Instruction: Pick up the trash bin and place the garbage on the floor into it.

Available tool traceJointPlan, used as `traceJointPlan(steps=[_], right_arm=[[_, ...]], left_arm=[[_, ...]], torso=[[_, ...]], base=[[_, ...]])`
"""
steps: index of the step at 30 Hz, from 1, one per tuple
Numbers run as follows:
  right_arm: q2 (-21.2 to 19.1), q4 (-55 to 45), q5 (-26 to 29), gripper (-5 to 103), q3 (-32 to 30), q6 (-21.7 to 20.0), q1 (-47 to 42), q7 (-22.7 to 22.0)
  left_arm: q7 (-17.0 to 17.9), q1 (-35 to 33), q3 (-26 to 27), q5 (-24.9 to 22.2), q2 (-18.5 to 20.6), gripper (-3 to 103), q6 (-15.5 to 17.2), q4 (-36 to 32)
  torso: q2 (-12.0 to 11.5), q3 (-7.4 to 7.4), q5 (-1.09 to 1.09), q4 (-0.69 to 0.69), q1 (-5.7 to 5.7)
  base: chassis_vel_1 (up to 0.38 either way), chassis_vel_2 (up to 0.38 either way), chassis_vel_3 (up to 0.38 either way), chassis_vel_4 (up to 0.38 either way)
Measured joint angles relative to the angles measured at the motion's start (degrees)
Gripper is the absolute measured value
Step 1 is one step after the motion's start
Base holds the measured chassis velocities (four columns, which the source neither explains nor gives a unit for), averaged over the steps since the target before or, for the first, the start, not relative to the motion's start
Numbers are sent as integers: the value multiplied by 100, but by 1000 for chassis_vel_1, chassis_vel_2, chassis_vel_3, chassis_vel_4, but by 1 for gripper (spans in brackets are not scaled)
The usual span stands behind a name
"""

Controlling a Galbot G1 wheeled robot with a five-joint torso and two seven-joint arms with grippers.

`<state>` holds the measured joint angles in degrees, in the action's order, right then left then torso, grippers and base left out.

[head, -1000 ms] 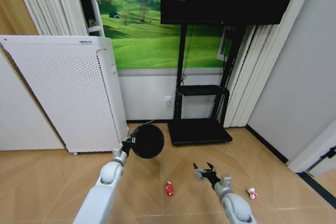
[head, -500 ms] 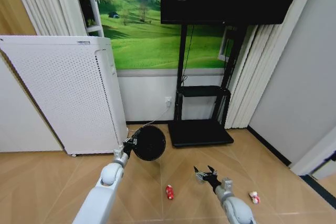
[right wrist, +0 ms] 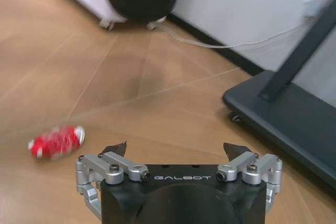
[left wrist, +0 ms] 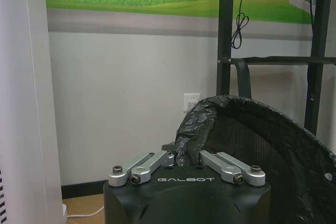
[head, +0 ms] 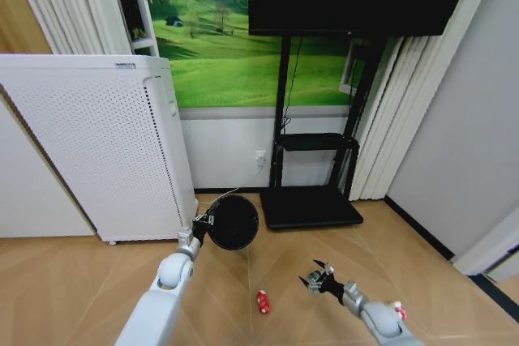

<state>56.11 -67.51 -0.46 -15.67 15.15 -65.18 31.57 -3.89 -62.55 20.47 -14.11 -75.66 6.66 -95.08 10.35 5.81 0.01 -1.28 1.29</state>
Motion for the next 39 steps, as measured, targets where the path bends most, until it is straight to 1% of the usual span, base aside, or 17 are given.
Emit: traceJointPlan(steps=[4,5,7,9,11,12,14,16,17,21,24,29,31,34,35,37,39], right_arm=[[19,634,-185,100,759,145,580,62],[19,634,-185,100,759,145,580,62],[208,1061,-344,100,1187,294,899,147],[307,1229,-435,100,1328,368,996,179],[646,1724,-818,100,1643,553,1253,230],[646,1724,-818,100,1643,553,1253,230],[965,2072,-1221,100,1749,666,1417,229],[1073,2180,-1371,100,1761,669,1462,223],[1139,2237,-1425,100,1783,619,1485,206],[1229,2286,-1410,100,1840,439,1486,168],[1246,2286,-1088,100,2001,207,1405,66],[1316,2308,-889,100,2029,32,1365,-91],[1241,2115,-256,100,2159,-412,1294,-411],[1187,1995,31,100,2229,-645,1258,-588],[1114,1805,430,100,2324,-1015,1205,-816],[1059,1606,970,100,2435,-1473,1139,-1006],[1058,1557,1138,100,2461,-1634,1115,-1026]], left_arm=[[0,-146,20,40,-39,7,-1,-146],[0,-146,20,40,-39,7,-1,-146],[0,-228,68,69,-57,7,-2,-228],[0,-258,94,85,-59,7,-6,-255],[-8,-326,165,115,-72,7,-19,-308],[-8,-326,165,115,-72,7,-19,-308],[-19,-365,197,117,-82,7,-22,-358],[-24,-367,199,118,-84,7,-22,-370],[-31,-378,209,117,-91,7,-23,-385],[-58,-431,257,116,-119,7,-35,-436],[-86,-526,312,134,-142,7,-62,-480],[-103,-605,331,150,-162,7,-69,-544],[-102,-624,335,154,-165,7,-69,-575],[-103,-625,333,154,-161,7,-68,-579],[-105,-622,324,154,-151,7,-66,-579],[-112,-607,315,166,-145,7,-66,-557],[-115,-603,308,171,-141,7,-66,-544]], torso=[[0,1,0,1,0],[0,1,0,1,0],[0,1,-2,1,0],[0,0,-1,0,0],[0,1,-3,0,0],[0,1,-3,0,0],[0,1,1,2,0],[0,1,0,2,0],[0,0,-5,1,0],[0,1,-2,-1,0],[0,1,-1,-1,0],[0,0,0,0,0],[0,1,-2,1,0],[0,0,-1,0,0],[0,0,-3,-1,0],[0,0,-2,0,0],[0,0,-2,0,0]], base=[[0,0,0,0],[0,0,0,0],[0,0,0,0],[0,0,0,0],[0,0,0,0],[0,0,0,0],[0,0,0,0],[0,0,0,0],[0,0,0,0],[0,0,0,0],[0,0,0,0],[0,0,0,0],[0,0,0,0],[0,0,0,0],[0,0,0,0],[0,0,0,0],[0,0,0,0]])
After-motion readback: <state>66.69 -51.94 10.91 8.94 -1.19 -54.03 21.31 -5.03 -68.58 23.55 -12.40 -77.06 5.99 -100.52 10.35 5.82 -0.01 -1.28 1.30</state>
